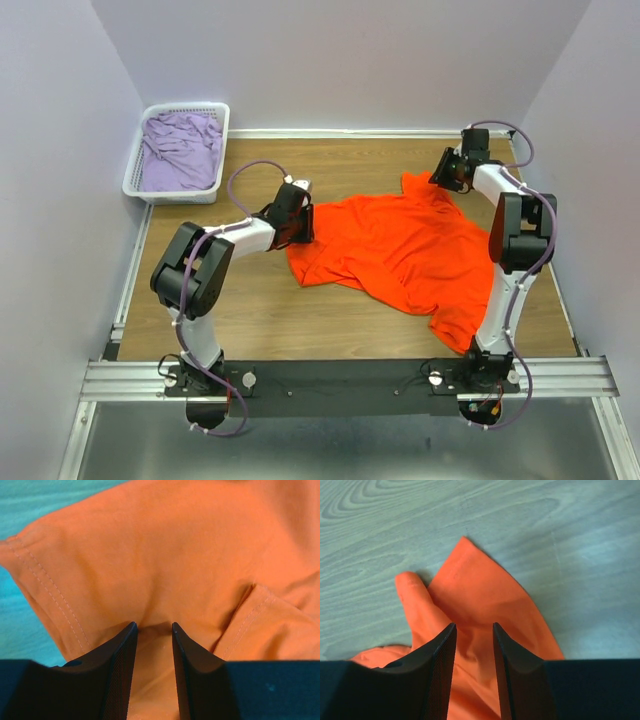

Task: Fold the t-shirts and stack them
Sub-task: Flatten the tshirt out

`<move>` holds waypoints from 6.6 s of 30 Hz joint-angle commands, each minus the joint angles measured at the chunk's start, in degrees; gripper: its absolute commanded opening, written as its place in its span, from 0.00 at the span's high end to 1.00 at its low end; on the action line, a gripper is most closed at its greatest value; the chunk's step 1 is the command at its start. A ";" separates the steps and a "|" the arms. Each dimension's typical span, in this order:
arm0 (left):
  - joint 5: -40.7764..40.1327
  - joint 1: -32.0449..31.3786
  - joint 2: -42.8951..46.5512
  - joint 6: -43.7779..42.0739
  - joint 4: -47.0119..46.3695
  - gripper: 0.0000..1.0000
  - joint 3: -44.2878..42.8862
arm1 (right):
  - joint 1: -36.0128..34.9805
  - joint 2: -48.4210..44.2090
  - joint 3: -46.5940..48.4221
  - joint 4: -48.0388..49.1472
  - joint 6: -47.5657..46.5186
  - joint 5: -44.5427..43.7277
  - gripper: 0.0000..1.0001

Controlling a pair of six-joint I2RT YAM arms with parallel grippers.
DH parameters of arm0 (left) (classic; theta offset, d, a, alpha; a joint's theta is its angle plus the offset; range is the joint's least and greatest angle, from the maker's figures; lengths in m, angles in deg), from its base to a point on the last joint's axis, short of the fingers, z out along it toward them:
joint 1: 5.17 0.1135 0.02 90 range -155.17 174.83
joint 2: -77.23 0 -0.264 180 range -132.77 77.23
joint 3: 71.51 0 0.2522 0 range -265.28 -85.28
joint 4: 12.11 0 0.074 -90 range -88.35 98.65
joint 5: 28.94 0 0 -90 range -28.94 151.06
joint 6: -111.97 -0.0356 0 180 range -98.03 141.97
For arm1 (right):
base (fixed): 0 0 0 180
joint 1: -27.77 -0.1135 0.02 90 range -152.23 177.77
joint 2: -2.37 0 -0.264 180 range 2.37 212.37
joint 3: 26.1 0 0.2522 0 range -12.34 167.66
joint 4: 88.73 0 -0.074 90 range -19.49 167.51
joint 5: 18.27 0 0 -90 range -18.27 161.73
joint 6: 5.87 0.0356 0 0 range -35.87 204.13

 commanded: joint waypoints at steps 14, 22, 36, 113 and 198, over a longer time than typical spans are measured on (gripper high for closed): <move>-0.05 3.84 1.96 -1.97 10.13 0.58 3.72 | 3.62 14.49 9.19 2.39 3.50 0.89 0.58; 1.09 4.72 -2.96 -3.81 11.62 0.58 -4.09 | 7.58 17.48 13.05 2.30 3.59 -0.08 0.56; 4.08 11.13 -19.73 -6.28 18.47 0.56 -26.33 | 9.08 26.70 26.39 1.69 4.73 3.35 0.49; -15.87 13.42 46.17 -3.64 19.97 0.17 9.16 | -46.27 -6.06 -8.02 1.42 -9.34 25.32 0.99; 11.12 -13.39 -0.68 -11.81 13.99 0.32 1.78 | 5.56 31.72 36.16 -4.64 4.55 7.31 0.78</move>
